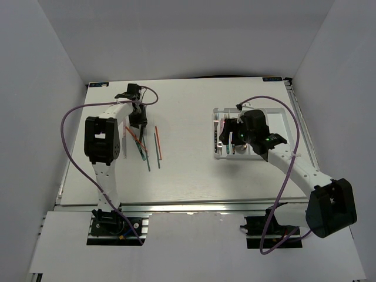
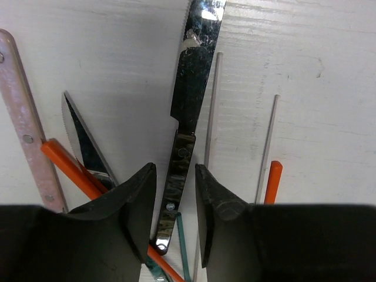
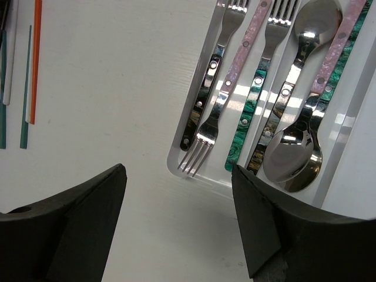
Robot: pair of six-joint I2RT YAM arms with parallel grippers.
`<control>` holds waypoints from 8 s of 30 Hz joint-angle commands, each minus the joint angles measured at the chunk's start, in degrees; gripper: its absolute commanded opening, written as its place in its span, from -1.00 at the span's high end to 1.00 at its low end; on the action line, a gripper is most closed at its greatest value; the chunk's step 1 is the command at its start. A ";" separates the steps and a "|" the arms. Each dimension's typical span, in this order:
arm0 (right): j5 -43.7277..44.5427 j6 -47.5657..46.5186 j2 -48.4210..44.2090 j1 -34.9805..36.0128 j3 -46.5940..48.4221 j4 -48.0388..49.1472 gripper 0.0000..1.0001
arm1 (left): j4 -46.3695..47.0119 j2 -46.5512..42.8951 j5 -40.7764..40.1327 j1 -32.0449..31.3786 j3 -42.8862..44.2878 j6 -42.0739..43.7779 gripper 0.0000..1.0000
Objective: Sort the eating utensils into containers
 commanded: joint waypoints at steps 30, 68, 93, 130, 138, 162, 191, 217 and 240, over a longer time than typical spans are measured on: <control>4.81 -0.67 -6.63 -0.58 -0.69 0.28 -0.57 | 0.32 6.51 -6.60 -1.65 -1.48 0.08 0.80; -11.35 15.05 10.59 16.73 5.99 25.58 -0.77 | 25.51 -35.48 16.07 -8.15 -26.60 -19.68 1.00; -7.84 7.15 20.61 21.21 20.31 15.84 0.49 | 41.10 -50.88 26.35 -14.40 -39.71 -33.32 1.00; 1.65 -3.31 10.75 -17.98 1.59 -8.42 1.00 | 10.34 -74.52 -19.52 -14.40 -48.58 -5.28 -0.96; 4.55 -2.52 13.13 -18.69 1.59 -8.59 0.80 | 9.90 -75.31 -23.04 -14.40 -48.59 -5.63 -0.96; 7.80 -0.59 11.64 -19.04 4.41 -9.47 -0.76 | 7.44 -70.04 -26.11 -14.22 -47.62 -6.60 -0.96; -8.89 -4.01 -2.68 -7.62 2.38 -1.21 -0.72 | 2.96 -11.95 -3.88 10.74 -7.81 -10.20 0.00; -11.10 -4.01 -3.65 -7.61 1.86 -1.74 -0.72 | 3.13 -1.75 -4.58 11.62 -9.21 -7.57 -0.07; -10.92 -4.28 -4.09 -7.61 1.24 -1.04 -0.72 | 1.20 -0.70 -10.46 12.24 -10.00 -6.16 0.30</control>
